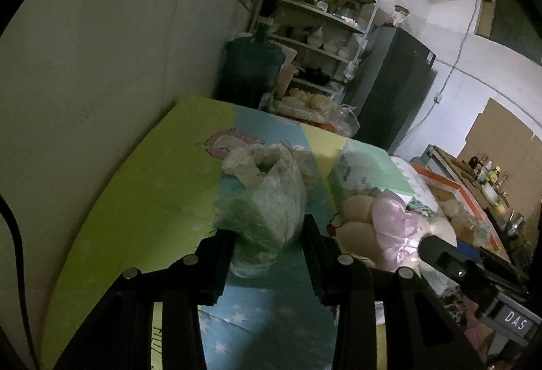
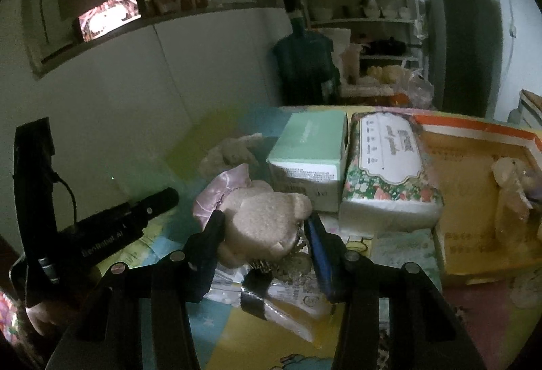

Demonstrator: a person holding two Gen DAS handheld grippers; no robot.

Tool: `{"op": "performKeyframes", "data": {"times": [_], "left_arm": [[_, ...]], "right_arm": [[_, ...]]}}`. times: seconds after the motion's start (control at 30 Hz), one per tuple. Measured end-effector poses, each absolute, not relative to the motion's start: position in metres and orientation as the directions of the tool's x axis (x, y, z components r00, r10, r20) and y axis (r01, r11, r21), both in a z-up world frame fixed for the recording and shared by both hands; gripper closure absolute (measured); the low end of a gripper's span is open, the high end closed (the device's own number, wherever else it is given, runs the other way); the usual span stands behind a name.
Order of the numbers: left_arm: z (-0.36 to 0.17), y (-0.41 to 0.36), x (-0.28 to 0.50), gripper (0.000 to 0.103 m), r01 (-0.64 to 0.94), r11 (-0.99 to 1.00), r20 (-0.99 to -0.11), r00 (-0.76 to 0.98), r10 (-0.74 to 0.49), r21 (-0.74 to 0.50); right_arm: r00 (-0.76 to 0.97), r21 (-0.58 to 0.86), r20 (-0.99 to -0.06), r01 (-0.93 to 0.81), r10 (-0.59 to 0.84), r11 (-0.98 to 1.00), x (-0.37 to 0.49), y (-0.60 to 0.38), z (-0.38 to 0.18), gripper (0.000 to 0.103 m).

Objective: Organize soft objects
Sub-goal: 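Carry the green-filled bag with the left tool while the right tool carries the beige teddy bear into the tray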

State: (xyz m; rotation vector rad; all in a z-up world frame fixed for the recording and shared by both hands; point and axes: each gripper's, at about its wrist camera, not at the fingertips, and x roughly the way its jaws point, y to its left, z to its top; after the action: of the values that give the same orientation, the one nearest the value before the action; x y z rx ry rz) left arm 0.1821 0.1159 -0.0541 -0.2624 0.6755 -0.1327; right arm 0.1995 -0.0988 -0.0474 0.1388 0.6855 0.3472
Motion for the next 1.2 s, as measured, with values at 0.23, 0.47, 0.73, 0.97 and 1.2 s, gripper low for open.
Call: {"op": "performKeyframes", "data": {"times": [0.23,0.47,0.73,0.97,1.2], "left_arm": [[-0.038,0.103,0.169,0.063,0.066,0.962,-0.574,0.791,-0.213,-0.267],[-0.023,0.082,0.164,0.064,0.107,0.961,-0.555,0.798,-0.235,-0.253],[-0.008,0.053,0.164,0.064,0.16,0.958,-0.54,0.798,-0.268,-0.239],[0.001,0.021,0.166,0.064,0.203,0.952,-0.534,0.792,-0.297,-0.228],[0.007,-0.016,0.169,0.064,0.257,0.942,-0.524,0.783,-0.334,-0.217]], "right_arm": [[0.744,0.242,-0.565,-0.264,0.357,0.934,0.186,-0.108,-0.036,0.053],[0.769,0.253,-0.538,-0.242,0.344,0.937,0.176,-0.124,-0.029,0.053],[0.8,0.267,-0.508,-0.205,0.318,0.942,0.163,-0.15,-0.023,0.053],[0.827,0.285,-0.484,-0.162,0.287,0.945,0.155,-0.18,-0.019,0.053],[0.848,0.297,-0.468,-0.115,0.249,0.948,0.147,-0.212,-0.018,0.053]]}}
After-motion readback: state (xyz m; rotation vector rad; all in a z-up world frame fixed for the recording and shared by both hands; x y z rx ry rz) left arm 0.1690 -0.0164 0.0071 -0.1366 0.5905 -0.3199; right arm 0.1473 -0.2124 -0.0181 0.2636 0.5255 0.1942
